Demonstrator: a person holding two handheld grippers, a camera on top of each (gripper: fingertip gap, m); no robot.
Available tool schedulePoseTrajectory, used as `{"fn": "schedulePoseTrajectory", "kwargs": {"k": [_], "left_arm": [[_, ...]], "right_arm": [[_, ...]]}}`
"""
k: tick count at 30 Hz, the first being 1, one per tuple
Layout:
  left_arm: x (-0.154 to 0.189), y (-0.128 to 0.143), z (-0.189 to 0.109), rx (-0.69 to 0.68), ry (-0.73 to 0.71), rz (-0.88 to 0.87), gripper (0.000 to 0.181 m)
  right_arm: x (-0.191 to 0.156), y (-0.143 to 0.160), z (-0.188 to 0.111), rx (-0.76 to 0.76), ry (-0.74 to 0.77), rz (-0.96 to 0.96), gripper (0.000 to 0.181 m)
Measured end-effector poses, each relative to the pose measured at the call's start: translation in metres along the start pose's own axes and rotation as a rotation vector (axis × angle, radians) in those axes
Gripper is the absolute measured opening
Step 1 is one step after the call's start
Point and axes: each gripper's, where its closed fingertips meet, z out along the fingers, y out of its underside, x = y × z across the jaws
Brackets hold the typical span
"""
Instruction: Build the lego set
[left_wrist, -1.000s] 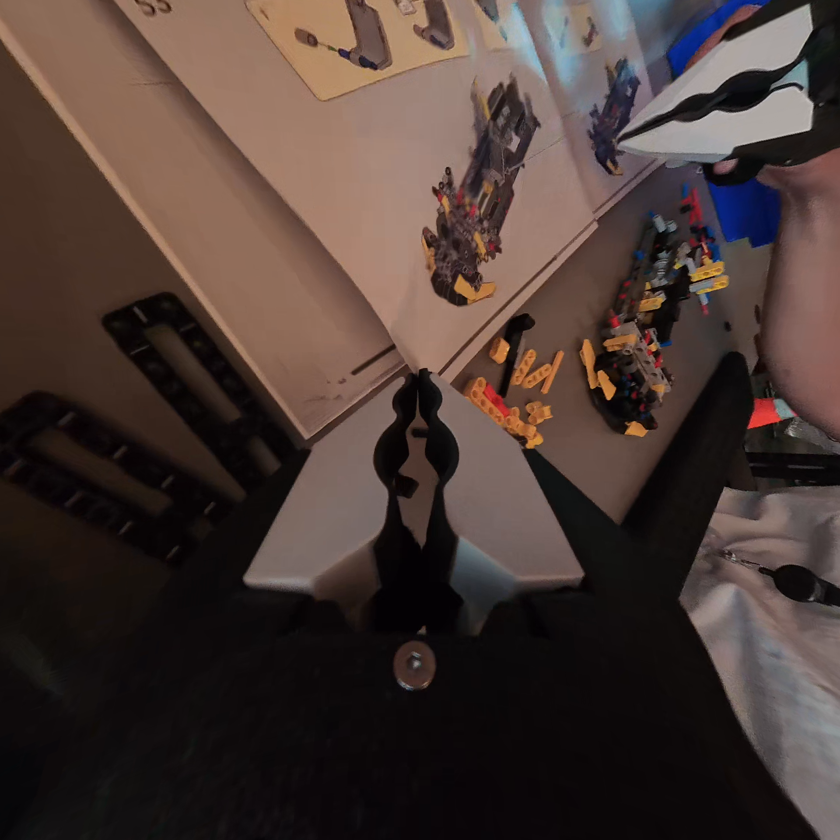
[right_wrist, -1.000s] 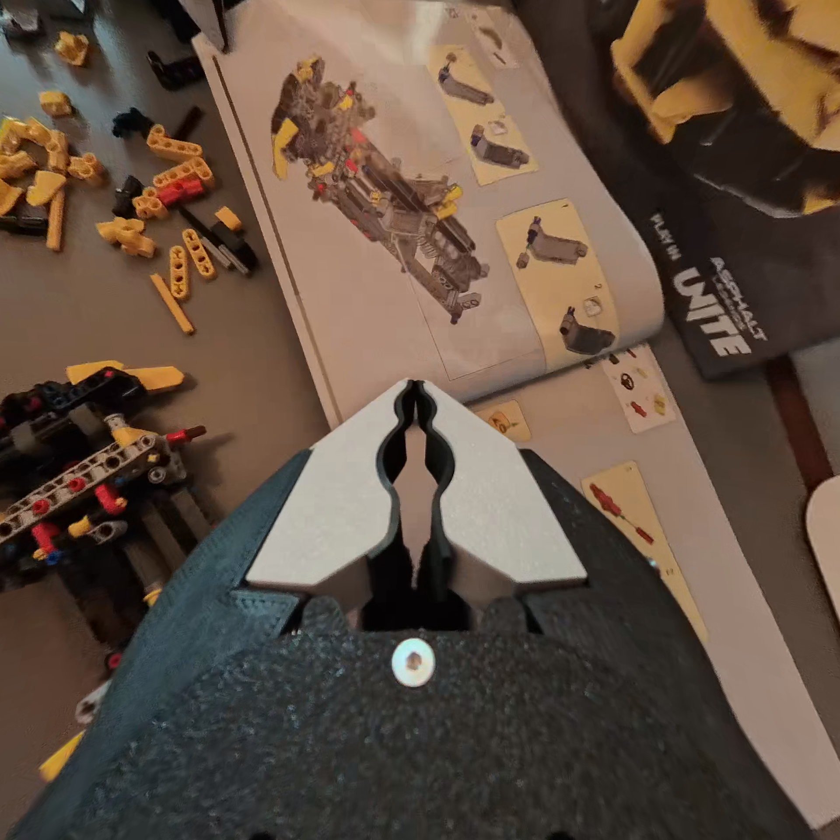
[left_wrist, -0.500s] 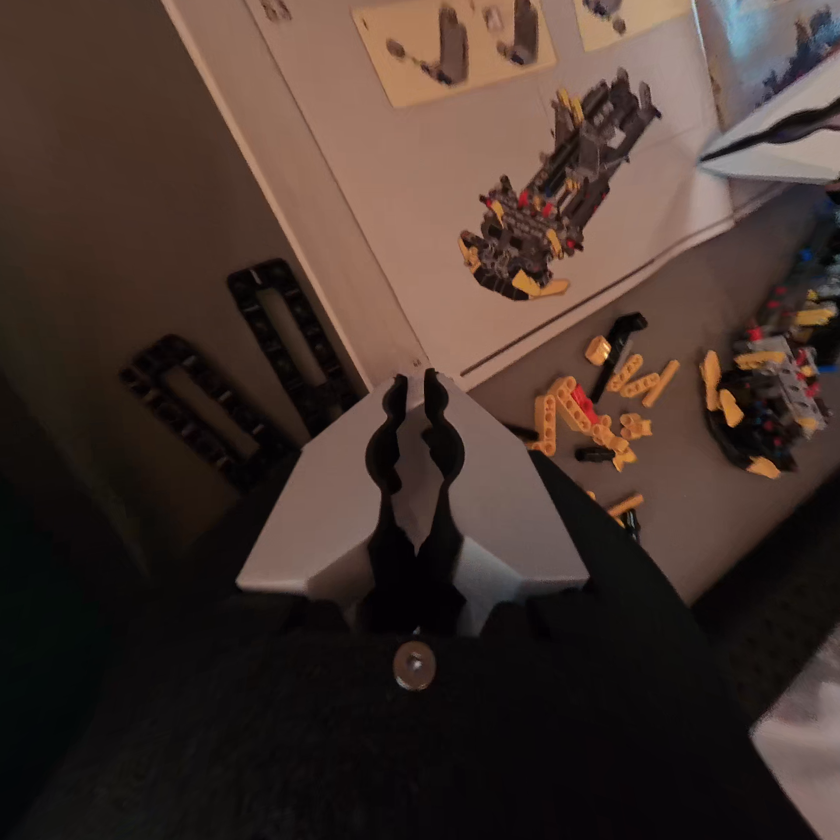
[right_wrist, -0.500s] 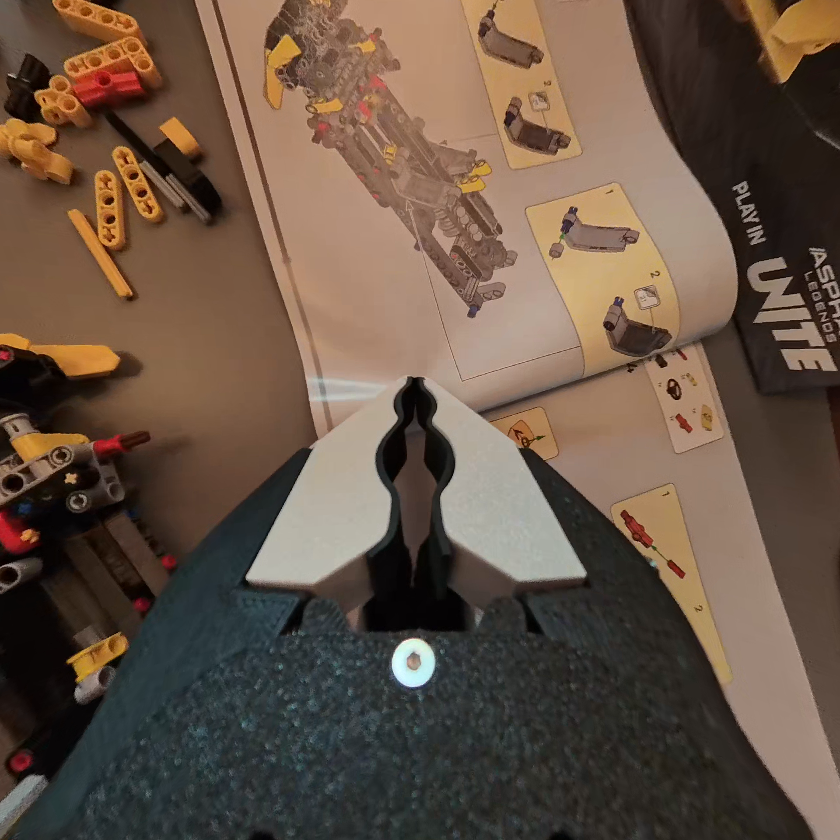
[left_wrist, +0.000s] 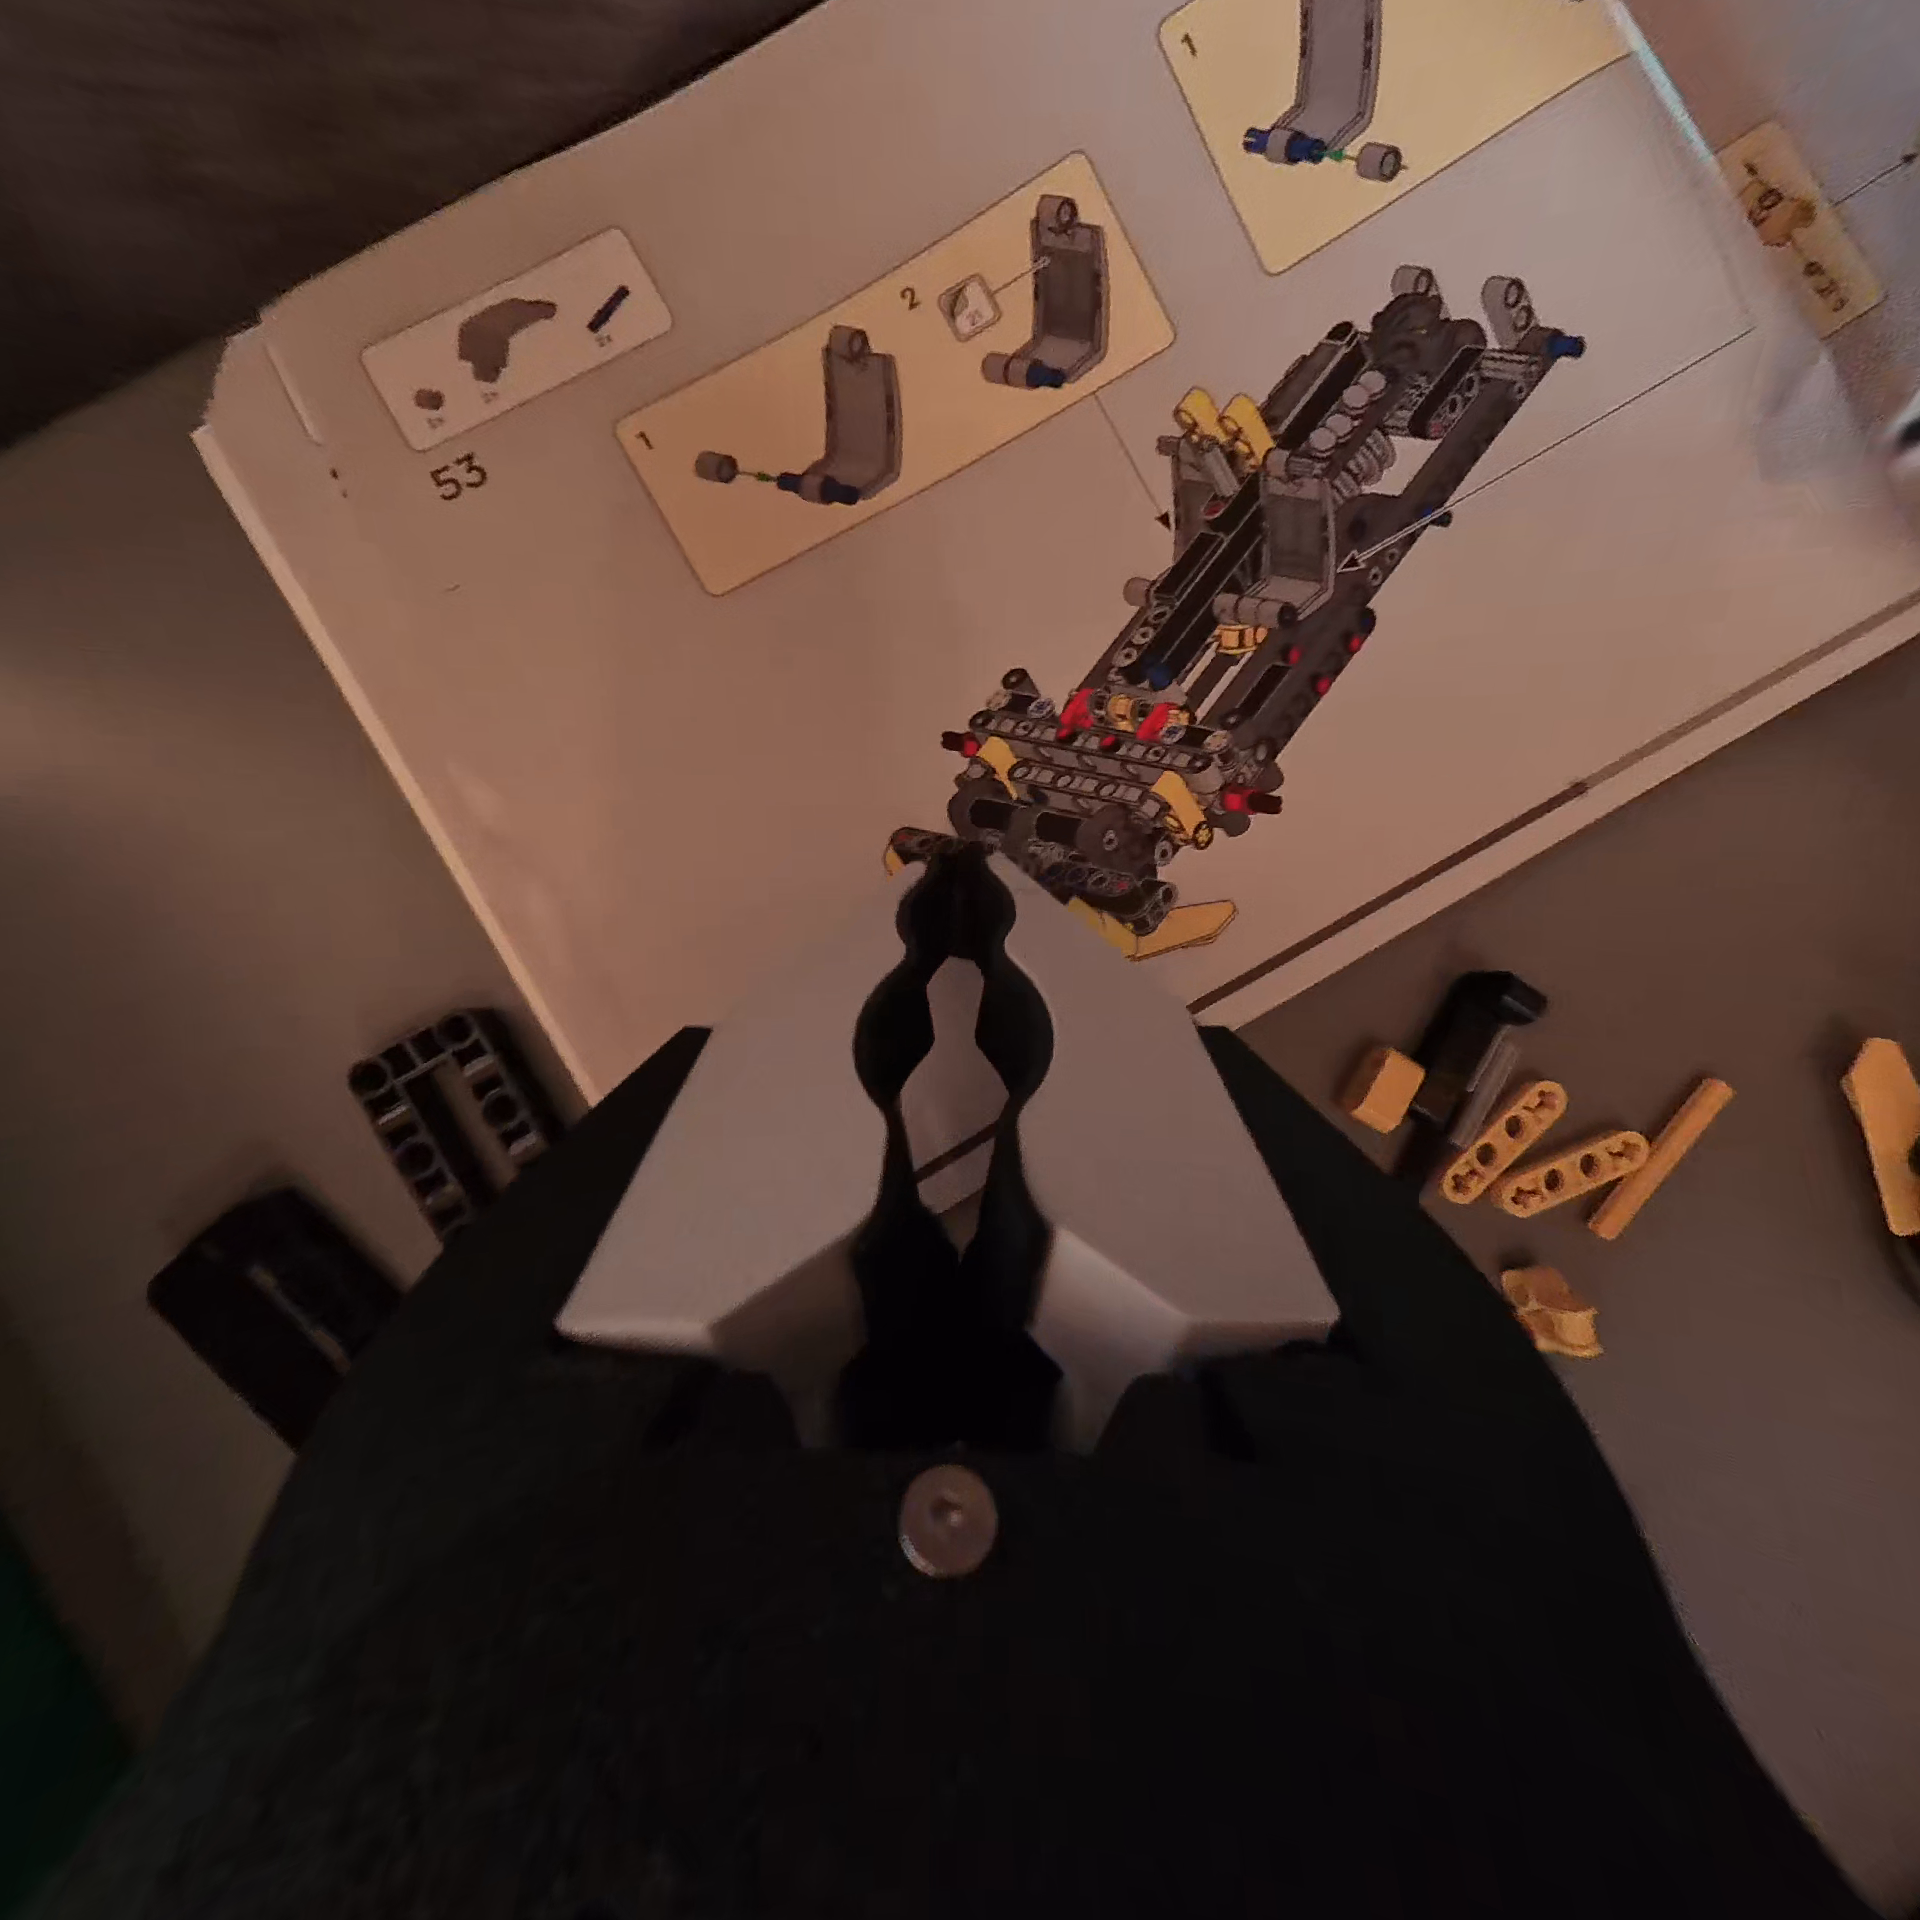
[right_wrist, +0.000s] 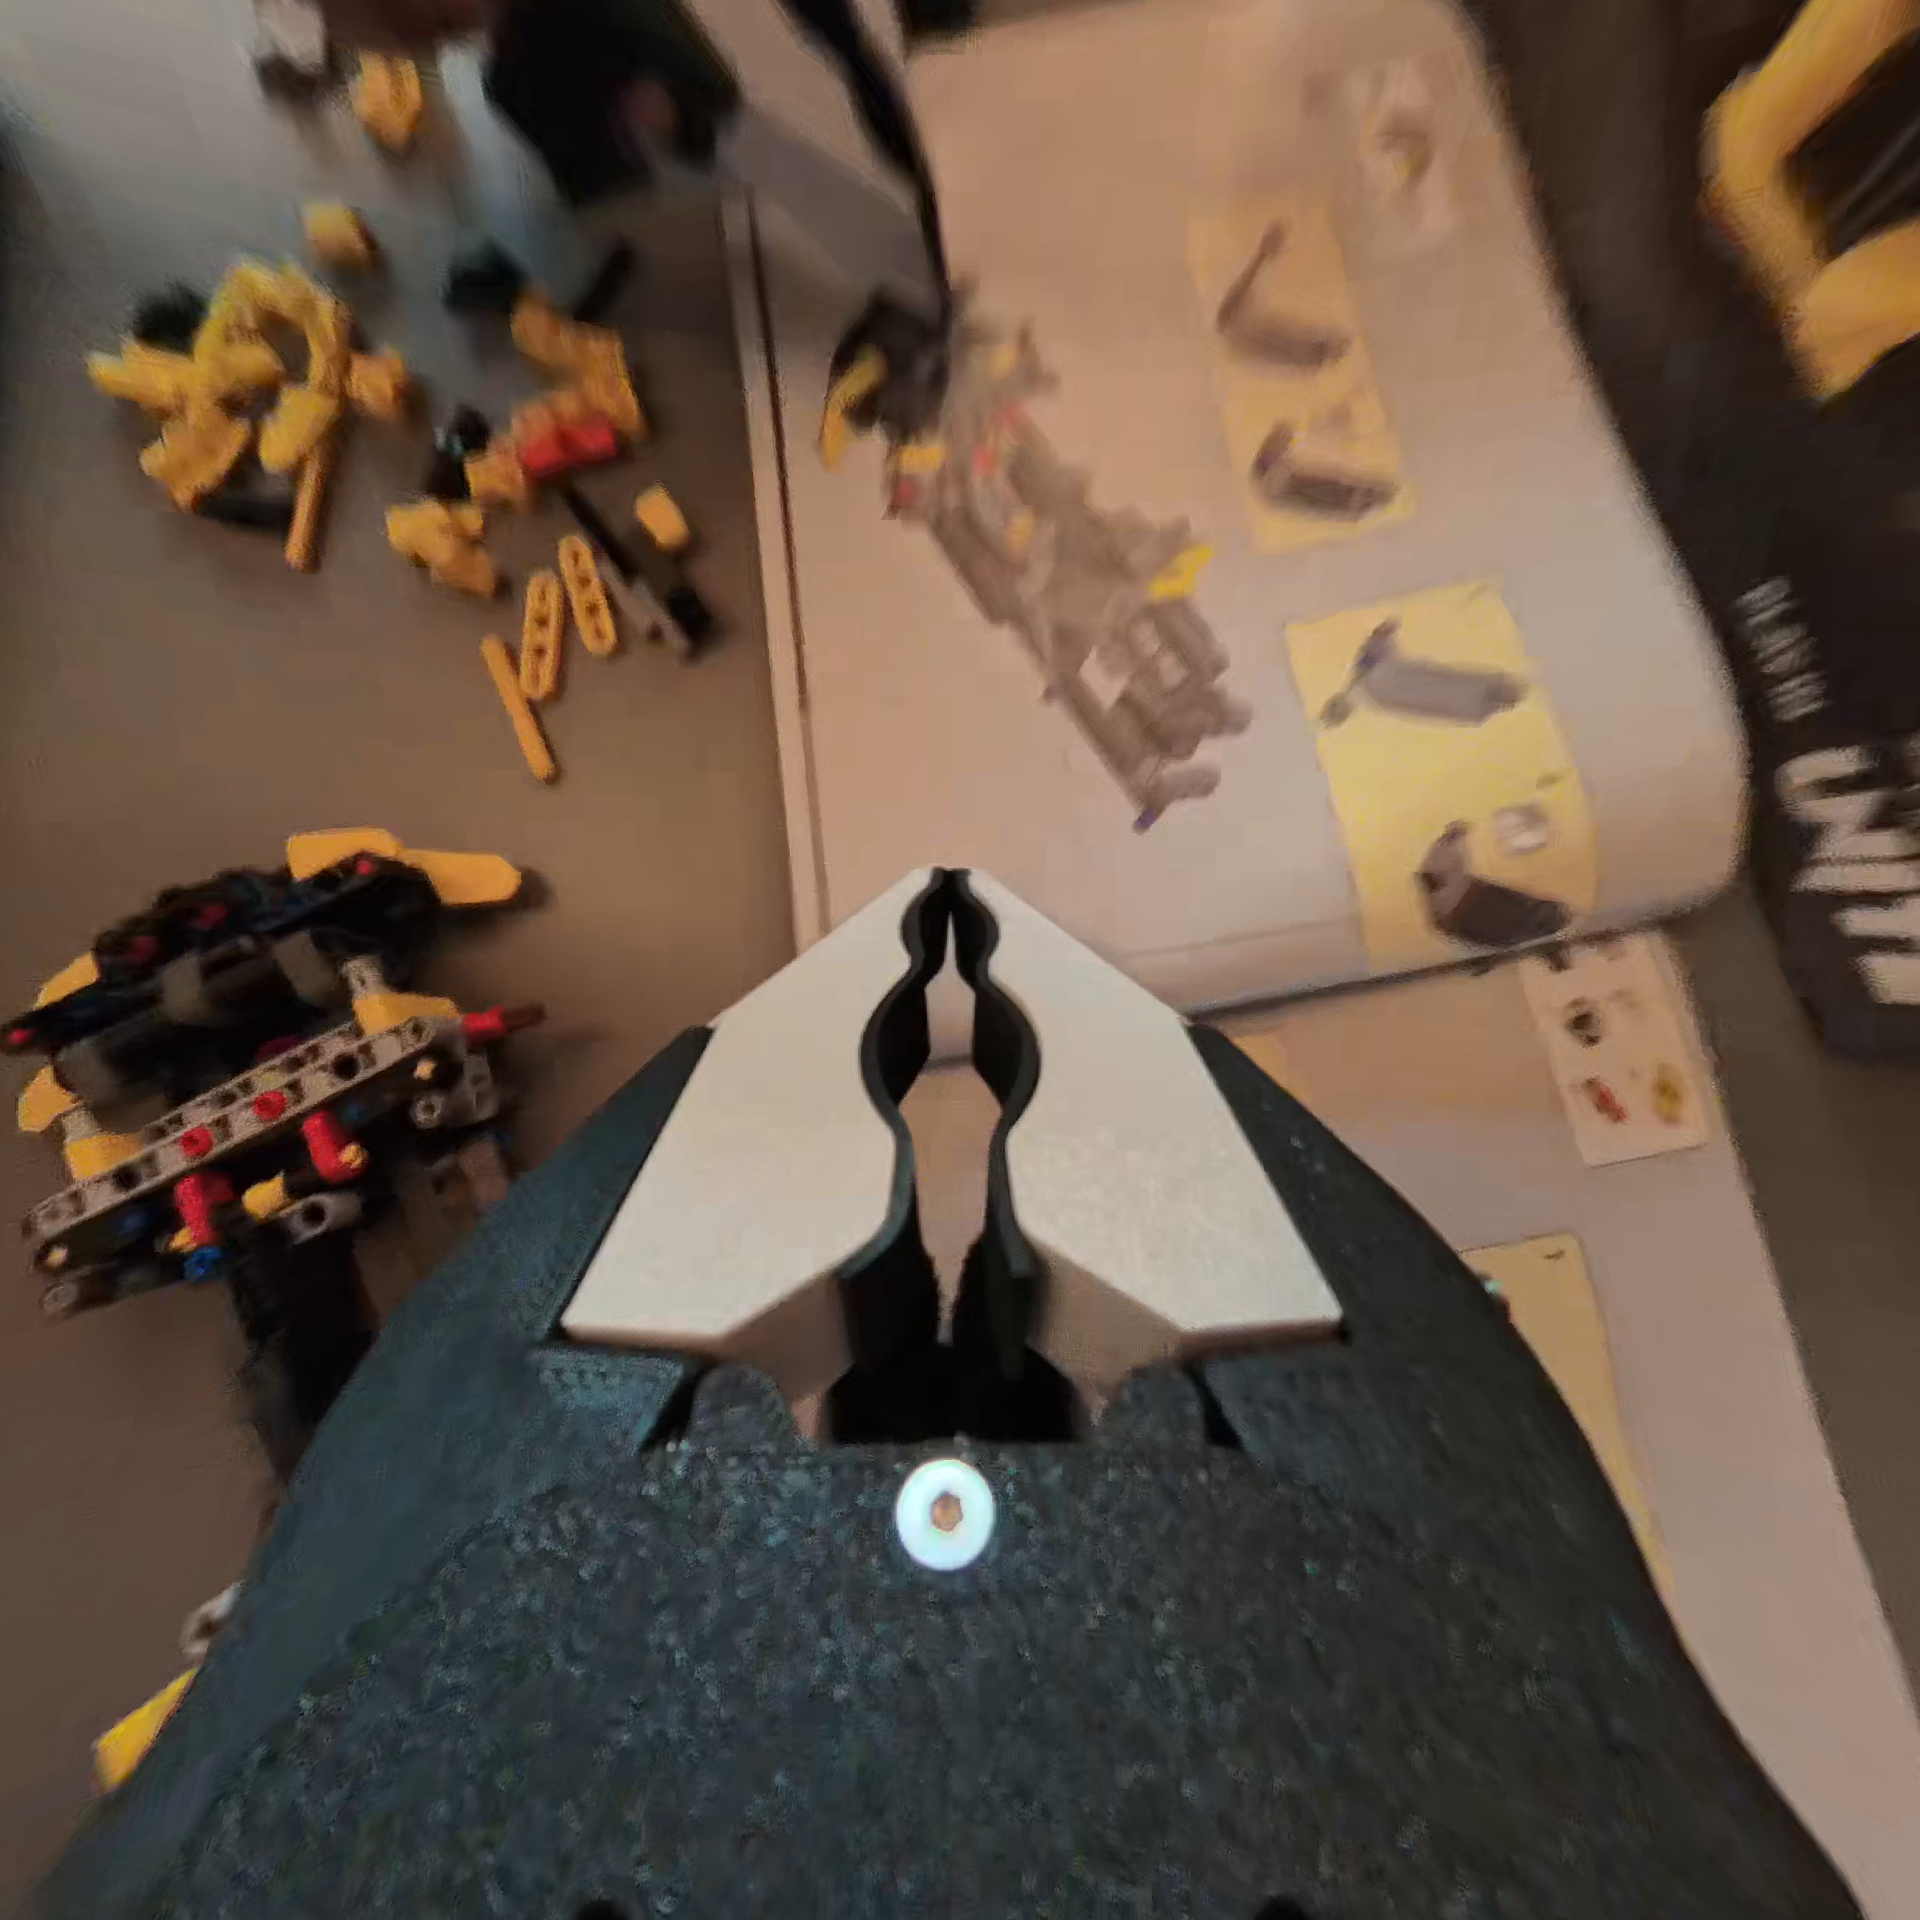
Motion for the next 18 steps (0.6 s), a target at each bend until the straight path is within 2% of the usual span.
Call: {"fn": "schedulePoseTrajectory", "kwargs": {"k": [1,4,6,10,15,18], "left_arm": [[-0.003,0.000,0.000,0.003,-0.008,0.002,0.000],[-0.012,0.002,-0.002,0.016,-0.037,-0.004,0.000],[-0.015,0.002,-0.003,0.024,-0.039,-0.016,0.000],[-0.017,0.005,-0.005,0.033,-0.041,-0.017,0.000],[-0.020,0.006,-0.006,0.039,-0.030,-0.033,0.000],[-0.020,0.006,-0.006,0.043,-0.023,-0.032,0.000]], "right_arm": [[0.012,-0.009,-0.006,0.069,0.046,-0.013,0.000],[0.071,-0.016,-0.019,0.188,0.264,-0.070,0.000],[0.099,-0.005,-0.011,0.191,0.313,-0.052,0.000],[0.113,0.002,0.010,0.215,0.252,0.037,0.000],[0.115,0.012,0.026,0.096,0.272,-0.062,0.000],[0.115,0.013,0.027,0.079,0.252,-0.041,0.000]]}}
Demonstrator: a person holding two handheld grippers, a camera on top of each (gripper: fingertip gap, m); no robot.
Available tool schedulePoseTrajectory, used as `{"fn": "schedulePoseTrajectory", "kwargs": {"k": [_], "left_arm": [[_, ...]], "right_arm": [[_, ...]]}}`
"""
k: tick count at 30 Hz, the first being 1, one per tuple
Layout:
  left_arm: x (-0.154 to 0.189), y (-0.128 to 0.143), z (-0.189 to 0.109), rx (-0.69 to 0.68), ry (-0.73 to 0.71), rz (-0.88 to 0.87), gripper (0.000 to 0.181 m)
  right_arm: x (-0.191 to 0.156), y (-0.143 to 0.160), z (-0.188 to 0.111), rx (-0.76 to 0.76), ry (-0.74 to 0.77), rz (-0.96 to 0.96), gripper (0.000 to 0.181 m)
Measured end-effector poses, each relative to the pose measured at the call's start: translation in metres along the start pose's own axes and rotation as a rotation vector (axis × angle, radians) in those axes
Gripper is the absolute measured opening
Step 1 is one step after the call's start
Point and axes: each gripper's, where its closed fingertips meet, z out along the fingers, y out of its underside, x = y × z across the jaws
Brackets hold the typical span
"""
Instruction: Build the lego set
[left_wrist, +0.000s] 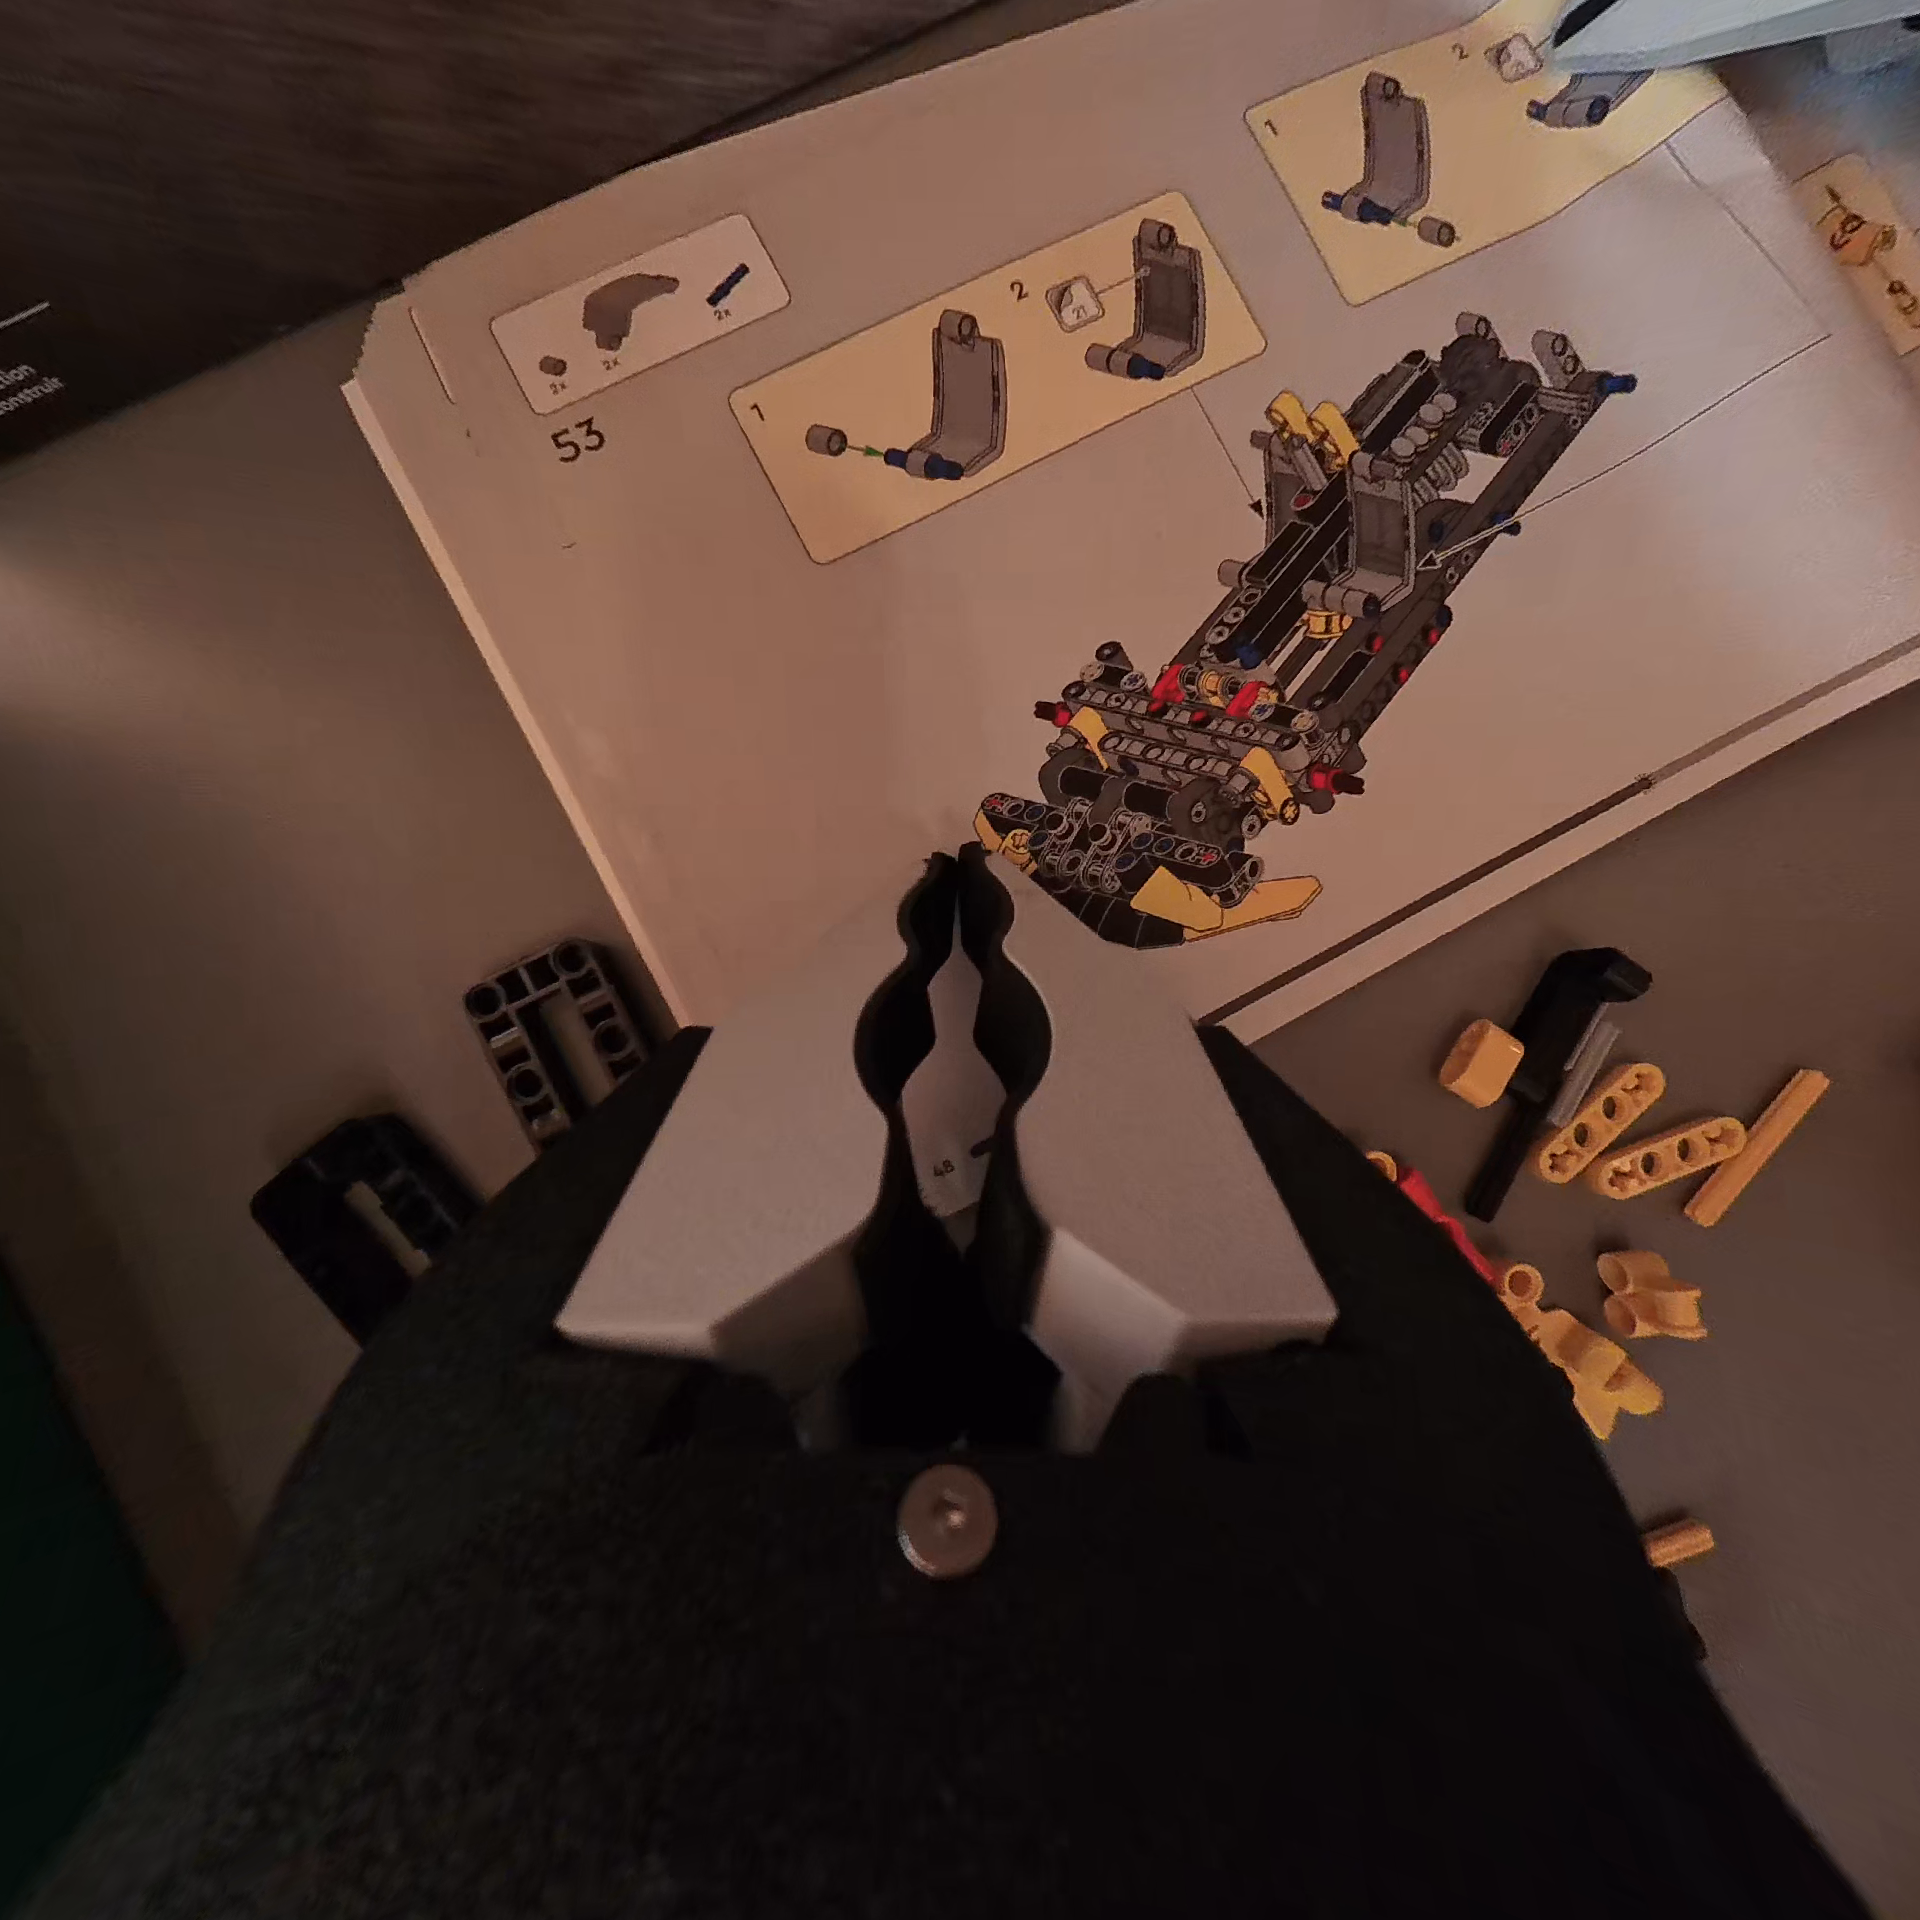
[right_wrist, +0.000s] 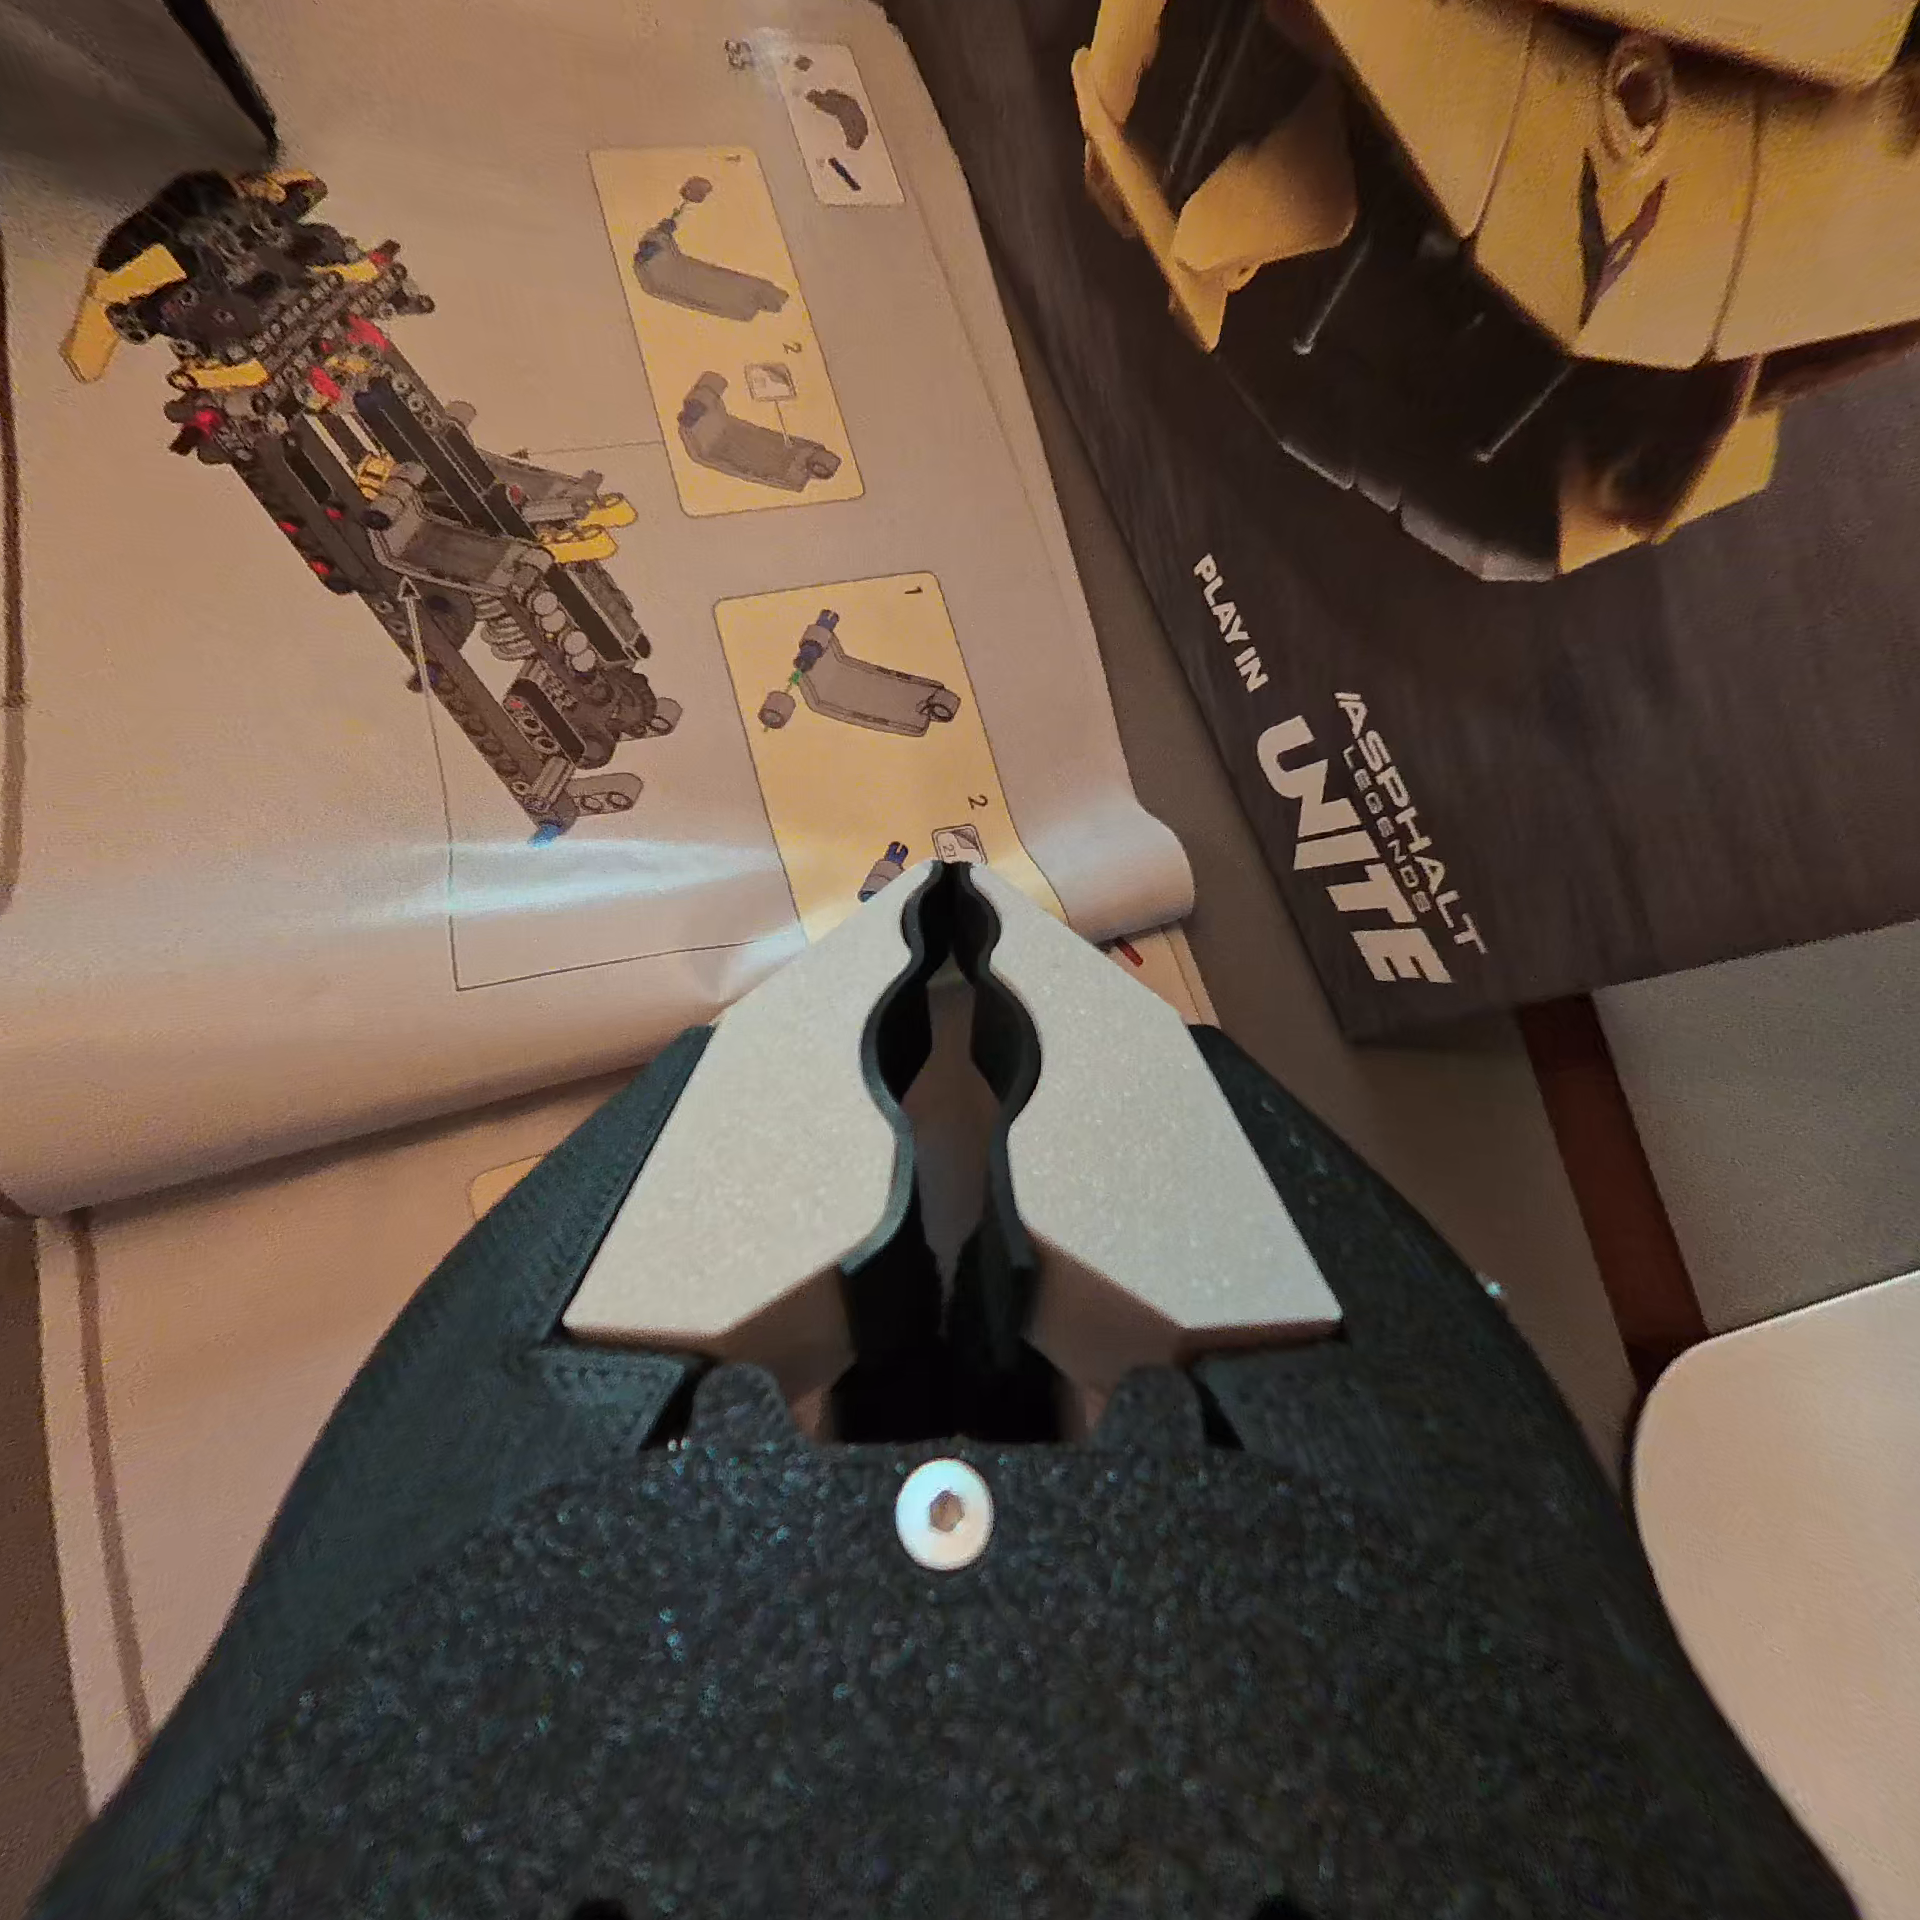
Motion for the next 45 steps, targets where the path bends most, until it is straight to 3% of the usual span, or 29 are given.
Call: {"fn": "schedulePoseTrajectory", "kwargs": {"k": [4,8,13,18,26,29,32,35,39,42,45], "left_arm": [[0.000,0.000,0.000,0.004,0.013,-0.006,0.000],[-0.001,0.000,0.000,0.015,0.033,-0.020,0.000],[-0.004,0.000,-0.001,0.019,0.042,-0.031,0.000],[-0.007,0.000,-0.001,0.024,0.044,-0.042,0.000],[-0.009,0.000,-0.002,0.027,0.012,-0.025,0.000],[-0.015,0.000,-0.002,0.028,-0.031,0.005,0.004],[-0.021,-0.004,-0.006,0.044,-0.062,0.031,0.005],[-0.010,-0.025,-0.030,0.170,0.014,0.017,0.009],[0.021,-0.052,-0.105,0.425,0.152,0.021,0.015],[0.040,-0.034,-0.153,0.504,0.147,0.149,0.019],[0.036,0.008,-0.181,0.485,0.013,0.228,0.021]], "right_arm": [[0.001,-0.008,-0.006,0.063,-0.002,-0.004,0.000],[-0.042,-0.027,-0.030,0.201,-0.131,-0.075,0.000],[-0.085,-0.006,-0.043,0.149,-0.267,-0.138,0.000],[-0.087,0.009,-0.035,0.071,-0.244,-0.151,0.000],[-0.087,0.010,-0.035,0.007,-0.215,-0.131,0.000],[-0.085,0.000,-0.045,-0.022,-0.170,-0.131,0.000],[-0.086,-0.039,-0.083,0.141,-0.092,-0.026,0.000],[-0.097,-0.060,-0.132,0.246,-0.057,0.133,0.012],[-0.145,-0.056,-0.189,0.343,-0.024,0.264,0.027],[-0.187,-0.046,-0.218,0.462,0.045,0.317,0.029],[-0.225,-0.030,-0.222,0.509,0.094,0.379,0.029]]}}
